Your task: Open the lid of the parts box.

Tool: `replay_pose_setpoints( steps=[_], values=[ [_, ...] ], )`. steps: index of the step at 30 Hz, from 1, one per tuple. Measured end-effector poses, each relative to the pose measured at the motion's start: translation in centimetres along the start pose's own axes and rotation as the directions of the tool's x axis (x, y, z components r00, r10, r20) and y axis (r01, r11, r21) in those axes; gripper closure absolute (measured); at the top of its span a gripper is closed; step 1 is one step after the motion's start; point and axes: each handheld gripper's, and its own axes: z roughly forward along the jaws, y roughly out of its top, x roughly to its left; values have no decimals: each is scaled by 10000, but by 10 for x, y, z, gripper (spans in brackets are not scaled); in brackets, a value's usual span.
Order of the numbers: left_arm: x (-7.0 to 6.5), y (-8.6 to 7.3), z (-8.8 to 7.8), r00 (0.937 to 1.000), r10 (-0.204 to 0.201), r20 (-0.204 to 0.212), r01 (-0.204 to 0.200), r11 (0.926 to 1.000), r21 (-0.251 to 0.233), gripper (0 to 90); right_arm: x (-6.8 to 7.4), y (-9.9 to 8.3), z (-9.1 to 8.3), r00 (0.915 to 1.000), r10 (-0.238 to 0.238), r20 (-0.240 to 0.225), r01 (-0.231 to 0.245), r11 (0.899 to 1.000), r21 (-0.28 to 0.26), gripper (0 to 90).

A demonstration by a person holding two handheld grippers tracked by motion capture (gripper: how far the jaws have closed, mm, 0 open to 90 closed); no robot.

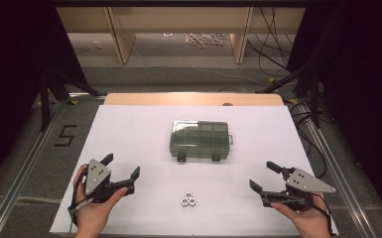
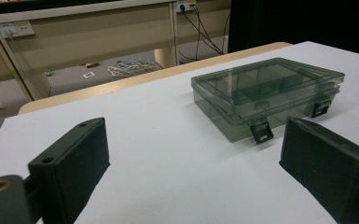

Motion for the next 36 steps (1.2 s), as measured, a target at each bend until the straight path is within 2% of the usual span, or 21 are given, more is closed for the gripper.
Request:
replay_pose_setpoints(
  steps=[4, 7, 8, 11, 12, 13, 14, 16, 17, 18, 20, 21, 22, 23, 25, 27, 28, 31, 32, 35, 36],
  values=[
    [0, -1, 2, 9999, -42, 116, 42, 10000, 6, 77, -1, -1, 2, 9999, 63, 115, -62, 10000, -74, 172],
    [0, -1, 2, 9998, -72, 198, 72, 10000, -28, 81, -2, -2, 3, 10000, 96, -24, -96, 10000, -4, 172],
    [0, -1, 2, 9997, -104, 227, 104, 9999, -30, 82, -2, -2, 3, 9999, 123, 37, -124, 9998, 179, 172],
    [1, -1, 2, 9992, -233, 336, 234, 9997, -40, 108, -2, -2, 3, 9999, 50, 143, -51, 9999, 89, 179],
    [0, -1, 2, 9986, -271, 451, 271, 9996, -10, 182, -3, -1, 4, 9998, -92, 190, 87, 9996, 255, 259],
    [0, -1, 2, 9978, -316, 585, 318, 9995, -12, 182, -3, -1, 4, 9998, -92, 190, 87, 9996, 255, 259],
    [0, -2, 3, 9970, -329, 702, 333, 9994, -51, 310, -5, -1, 5, 9989, -321, 343, 305, 9985, 455, 423],
    [-3, -1, 6, 9978, -50, 654, 60, 9999, -150, 453, -8, -1, 6, 9980, -430, 464, 389, 9954, 879, 595],
    [-4, -1, 7, 9977, -28, 675, 34, 10000, -86, 489, -9, -1, 6, 9978, -346, 558, 287, 9942, 1040, 672],
    [-4, -1, 8, 9973, 29, 730, -28, 10000, -7, 558, -12, 1, 7, 9976, -471, 504, 415, 9934, 1065, 734],
    [-4, -1, 10, 9971, 10, 764, -14, 10000, 60, 665, -14, 2, 8, 9981, -272, 545, 209, 9933, 1132, 819],
    [-3, -1, 13, 9969, -30, 790, 0, 9993, 382, 716, -15, 3, 8, 9978, -183, 632, 99, 9915, 1299, 855],
    [-2, -1, 15, 9972, -142, 736, 104, 9986, 528, 763, -18, 3, 10, 9970, -369, 684, 283, 9920, 1227, 885],
    [-1, -2, 17, 9973, -294, 668, 252, 9977, 630, 808, -18, 3, 12, 9971, -178, 737, 76, 9906, 1365, 900],
    [2, -3, 21, 9968, -451, 657, 405, 9967, 697, 887, -22, 4, 18, 9960, -371, 815, 240, 9875, 1560, 900],
    [7, -4, 33, 9968, -556, 575, 497, 9938, 998, 899, -26, 5, 26, 9957, -327, 862, 168, 9837, 1790, 900],
    [7, -4, 33, 9968, -556, 575, 497, 9938, 998, 900, -29, 5, 31, 9951, -392, 903, 236, 9855, 1680, 900],
    [5, -1, 52, 9974, -311, 649, 224, 9913, 1295, 900, -36, 7, 43, 9956, -198, 921, 10, 9800, 1991, 900],
    [5, -1, 52, 9974, -311, 649, 224, 9913, 1295, 900, -36, 7, 43, 9956, -198, 921, 10, 9800, 1991, 900],
    [-1, 0, 70, 9973, 18, 737, -130, 9883, 1521, 900, -45, 6, 62, 9952, -156, 963, -36, 9806, 1958, 900],
    [-4, 2, 83, 9967, 102, 799, -234, 9859, 1660, 900, -46, 6, 66, 9959, -41, 902, -147, 9784, 2064, 900]
  ],
)
